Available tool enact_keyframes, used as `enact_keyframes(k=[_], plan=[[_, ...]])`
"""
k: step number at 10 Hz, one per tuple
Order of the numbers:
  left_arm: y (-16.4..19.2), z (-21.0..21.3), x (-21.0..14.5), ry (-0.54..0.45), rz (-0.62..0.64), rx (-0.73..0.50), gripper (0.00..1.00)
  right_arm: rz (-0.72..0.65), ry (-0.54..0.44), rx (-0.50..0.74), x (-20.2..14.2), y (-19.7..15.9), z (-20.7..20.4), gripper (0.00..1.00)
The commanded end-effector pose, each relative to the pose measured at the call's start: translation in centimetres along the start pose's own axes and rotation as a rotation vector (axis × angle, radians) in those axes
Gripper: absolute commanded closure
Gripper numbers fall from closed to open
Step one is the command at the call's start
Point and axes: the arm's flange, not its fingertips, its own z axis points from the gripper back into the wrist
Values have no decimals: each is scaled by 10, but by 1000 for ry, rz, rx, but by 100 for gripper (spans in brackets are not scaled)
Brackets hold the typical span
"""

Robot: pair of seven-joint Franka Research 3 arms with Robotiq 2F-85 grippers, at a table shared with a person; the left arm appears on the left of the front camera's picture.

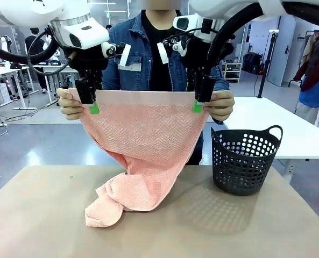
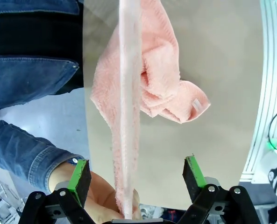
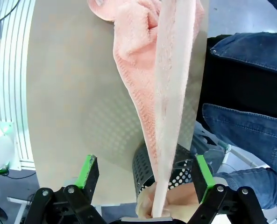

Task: Fold the towel.
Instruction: Grab the top end of the 100 cm Hotel Towel extended by the human.

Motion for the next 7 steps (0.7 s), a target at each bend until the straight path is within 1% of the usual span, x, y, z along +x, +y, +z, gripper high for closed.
enact_keyframes(k=[1,2,3,4,5,6,7], plan=[[8,-5,-3,-23,42,-25,0,-47,16,-1,1,3,-12,0],[10,-8,-6,-18,47,-25,0,-55,31,-1,1,3,-17,0],[10,-10,-10,-12,58,-27,27,-65,27,0,0,2,-20,0],[10,-10,-12,-17,58,-25,60,-71,13,0,0,2,-21,18],[10,-11,-13,-22,56,-24,87,-71,13,-10,0,2,-24,59],[9,-11,-12,-25,53,-24,100,-73,15,-12,1,1,-25,77],[7,-8,-12,-36,50,-22,100,-75,12,-18,1,1,-25,100]])
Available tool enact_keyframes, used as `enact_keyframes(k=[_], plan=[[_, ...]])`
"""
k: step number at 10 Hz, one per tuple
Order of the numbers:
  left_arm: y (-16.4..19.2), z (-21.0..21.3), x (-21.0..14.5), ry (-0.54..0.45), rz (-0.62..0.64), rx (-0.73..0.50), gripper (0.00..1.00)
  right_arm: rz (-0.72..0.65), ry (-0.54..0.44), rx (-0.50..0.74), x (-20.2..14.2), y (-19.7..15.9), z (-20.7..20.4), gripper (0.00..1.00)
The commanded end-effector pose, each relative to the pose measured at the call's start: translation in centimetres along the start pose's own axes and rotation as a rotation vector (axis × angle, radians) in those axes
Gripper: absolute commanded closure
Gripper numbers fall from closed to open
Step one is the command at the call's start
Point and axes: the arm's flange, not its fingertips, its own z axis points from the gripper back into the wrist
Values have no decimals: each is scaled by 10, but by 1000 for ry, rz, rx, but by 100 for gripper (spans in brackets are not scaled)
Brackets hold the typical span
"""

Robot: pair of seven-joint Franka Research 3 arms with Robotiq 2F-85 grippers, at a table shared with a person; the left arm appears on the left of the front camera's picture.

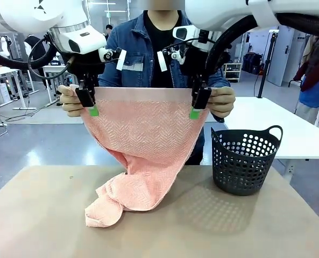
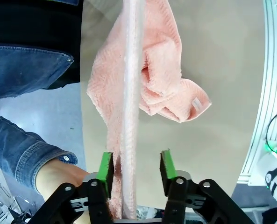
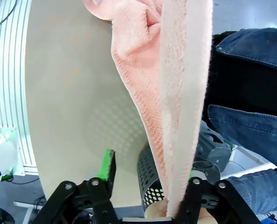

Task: Fold the towel.
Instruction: Grab the top end of the 100 cm Hotel Towel extended by the human.

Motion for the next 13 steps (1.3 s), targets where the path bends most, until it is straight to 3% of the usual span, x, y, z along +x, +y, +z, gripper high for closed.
enact_keyframes(k=[1,2,3,7,10,11,13], plan=[[-3,6,-1,-34,13,4,100,-37,6,-32,1,4,-8,100],[-4,7,-2,-37,14,5,97,-42,4,-30,0,4,-9,100],[-3,7,-3,-29,32,-8,100,-44,4,-32,-1,3,-10,97],[-5,9,-4,-36,41,-3,100,-47,-13,-37,-4,5,-9,100],[-11,4,-9,-14,38,0,100,-72,-16,2,-23,11,-13,100],[-1,5,-1,-17,20,0,100,-27,-12,-21,-4,-1,-4,100],[-1,5,-1,-17,20,0,100,-27,-12,-21,-4,-1,-4,100]])
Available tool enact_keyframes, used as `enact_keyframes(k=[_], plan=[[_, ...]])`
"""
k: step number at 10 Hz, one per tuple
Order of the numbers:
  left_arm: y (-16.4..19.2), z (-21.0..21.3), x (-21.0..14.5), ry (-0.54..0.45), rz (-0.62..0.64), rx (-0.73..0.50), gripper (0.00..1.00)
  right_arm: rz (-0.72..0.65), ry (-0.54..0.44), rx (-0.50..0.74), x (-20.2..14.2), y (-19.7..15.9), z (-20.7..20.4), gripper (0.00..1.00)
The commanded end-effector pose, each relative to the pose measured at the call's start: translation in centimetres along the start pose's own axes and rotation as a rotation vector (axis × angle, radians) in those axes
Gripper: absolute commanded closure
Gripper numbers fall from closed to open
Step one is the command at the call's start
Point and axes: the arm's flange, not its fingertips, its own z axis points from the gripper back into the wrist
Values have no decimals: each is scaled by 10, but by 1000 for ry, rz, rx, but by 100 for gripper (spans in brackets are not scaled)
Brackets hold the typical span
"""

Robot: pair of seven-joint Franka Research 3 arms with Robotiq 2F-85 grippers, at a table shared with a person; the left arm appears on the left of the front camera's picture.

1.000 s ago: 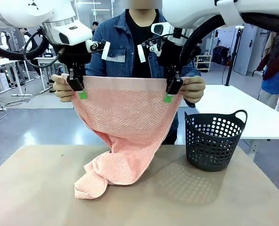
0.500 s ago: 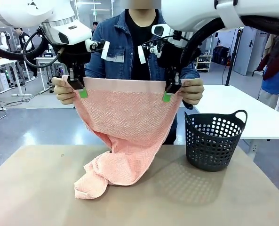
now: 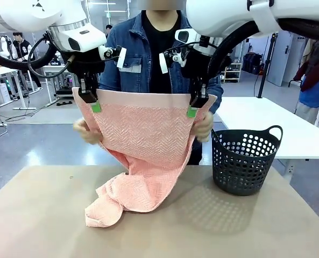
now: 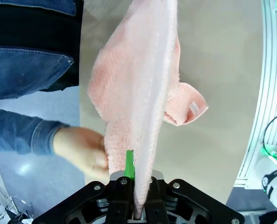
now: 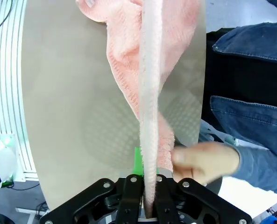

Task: Fold the towel.
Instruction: Grab the top end of the 100 cm Hotel Towel extended by the human, then release the end of the 100 cm Hotel Towel you were holding and grab the top end of the folded side.

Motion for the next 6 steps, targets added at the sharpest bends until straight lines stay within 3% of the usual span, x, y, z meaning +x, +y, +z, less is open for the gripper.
enact_keyframes(k=[1,6], plan=[[2,2,-2,-1,1,4,100,3,3,-7,1,-2,2,100],[2,2,-2,-1,1,4,100,3,3,-7,1,-2,2,100]])
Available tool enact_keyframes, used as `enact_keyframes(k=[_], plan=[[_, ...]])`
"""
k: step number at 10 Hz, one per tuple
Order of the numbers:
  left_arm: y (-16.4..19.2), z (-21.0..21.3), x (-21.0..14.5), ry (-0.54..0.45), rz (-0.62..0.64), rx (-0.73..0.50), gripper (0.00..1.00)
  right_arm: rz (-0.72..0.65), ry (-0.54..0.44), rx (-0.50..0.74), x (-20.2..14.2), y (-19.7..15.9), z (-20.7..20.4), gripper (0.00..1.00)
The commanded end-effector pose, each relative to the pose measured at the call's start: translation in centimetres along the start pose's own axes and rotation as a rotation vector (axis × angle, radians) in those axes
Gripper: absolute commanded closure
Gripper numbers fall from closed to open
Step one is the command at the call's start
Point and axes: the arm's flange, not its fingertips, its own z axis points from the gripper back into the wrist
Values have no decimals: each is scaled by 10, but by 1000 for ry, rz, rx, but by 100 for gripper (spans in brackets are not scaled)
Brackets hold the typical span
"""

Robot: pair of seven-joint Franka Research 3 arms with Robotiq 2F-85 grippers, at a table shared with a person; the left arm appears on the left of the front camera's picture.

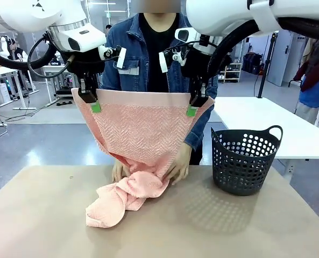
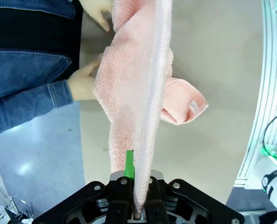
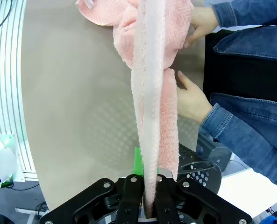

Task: Fold the towel.
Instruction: Release the end of the 100 cm Hotel Towel you were holding and grab the top end of the folded side.

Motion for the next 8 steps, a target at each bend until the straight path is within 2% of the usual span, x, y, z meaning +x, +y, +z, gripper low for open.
enact_keyframes(k=[1,8], plan=[[1,2,-2,-1,1,4,100,3,4,-5,1,-1,1,100],[1,2,-2,-1,1,4,100,3,4,-5,1,-1,1,100]])
